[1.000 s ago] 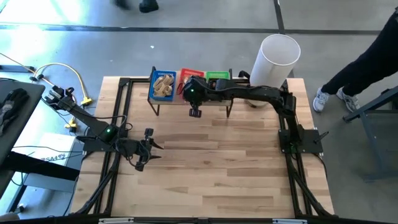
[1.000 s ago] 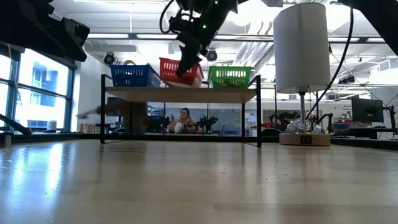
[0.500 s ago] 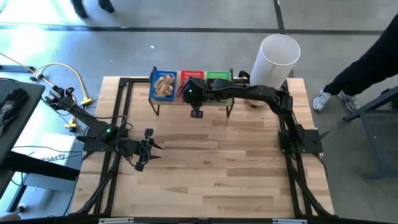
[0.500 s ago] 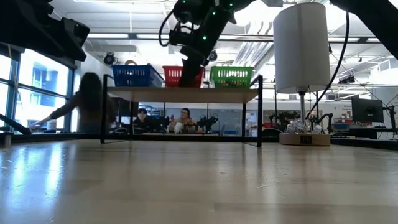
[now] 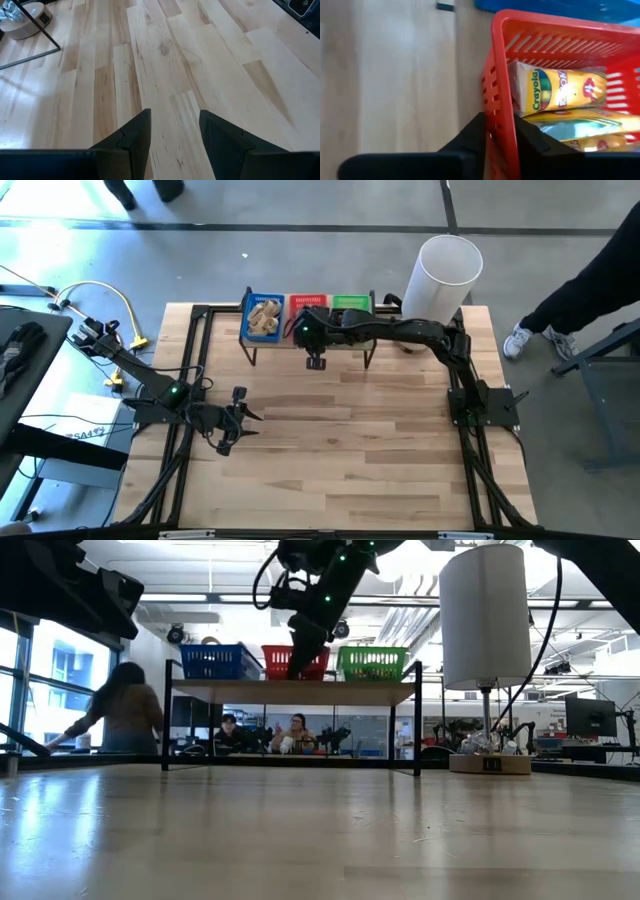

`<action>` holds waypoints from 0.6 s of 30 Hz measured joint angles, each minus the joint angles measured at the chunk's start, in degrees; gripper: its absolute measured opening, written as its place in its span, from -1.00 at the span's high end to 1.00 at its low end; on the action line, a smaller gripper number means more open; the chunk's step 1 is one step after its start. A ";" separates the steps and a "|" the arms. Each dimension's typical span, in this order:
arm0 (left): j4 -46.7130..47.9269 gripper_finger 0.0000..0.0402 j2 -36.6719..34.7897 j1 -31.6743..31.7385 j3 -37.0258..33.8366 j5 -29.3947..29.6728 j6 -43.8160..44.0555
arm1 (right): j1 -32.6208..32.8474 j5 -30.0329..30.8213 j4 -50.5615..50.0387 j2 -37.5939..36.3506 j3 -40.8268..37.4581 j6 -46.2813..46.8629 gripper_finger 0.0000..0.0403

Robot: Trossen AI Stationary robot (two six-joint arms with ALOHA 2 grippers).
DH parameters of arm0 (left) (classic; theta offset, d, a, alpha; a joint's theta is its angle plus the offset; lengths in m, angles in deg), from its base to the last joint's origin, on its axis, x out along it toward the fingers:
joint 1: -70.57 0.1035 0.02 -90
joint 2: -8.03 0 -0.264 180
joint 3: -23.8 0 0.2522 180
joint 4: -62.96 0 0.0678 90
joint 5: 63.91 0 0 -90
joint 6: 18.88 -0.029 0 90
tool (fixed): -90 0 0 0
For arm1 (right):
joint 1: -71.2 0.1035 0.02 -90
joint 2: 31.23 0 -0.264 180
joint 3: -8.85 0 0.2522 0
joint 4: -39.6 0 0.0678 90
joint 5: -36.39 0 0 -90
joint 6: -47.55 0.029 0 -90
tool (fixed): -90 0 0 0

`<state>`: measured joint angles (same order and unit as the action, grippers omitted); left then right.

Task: Pick & Place Office Desk Supplies
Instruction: Put the red bin on the shelf

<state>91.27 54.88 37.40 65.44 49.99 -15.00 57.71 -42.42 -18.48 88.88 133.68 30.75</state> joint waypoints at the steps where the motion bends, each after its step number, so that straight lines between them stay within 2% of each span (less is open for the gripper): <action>1: 0.00 0.21 0.00 0.00 0.00 0.02 0.00 | 0.02 1.24 0.00 0.00 0.00 0.06 0.67; 10: 0.02 0.21 0.00 -0.01 0.00 0.04 -0.02 | 1.72 3.16 0.57 -0.02 0.00 0.02 0.36; 15: 0.02 0.21 0.00 -0.01 0.00 0.07 -0.02 | 3.87 10.17 1.24 -0.38 0.00 -2.17 0.28; 18: 0.02 0.21 0.00 -0.02 0.00 0.07 -0.02 | 5.15 12.39 1.87 -1.51 -0.02 -4.25 0.26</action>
<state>91.28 54.88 37.38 65.44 50.06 -15.02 62.85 -30.03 -16.61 87.38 133.65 26.51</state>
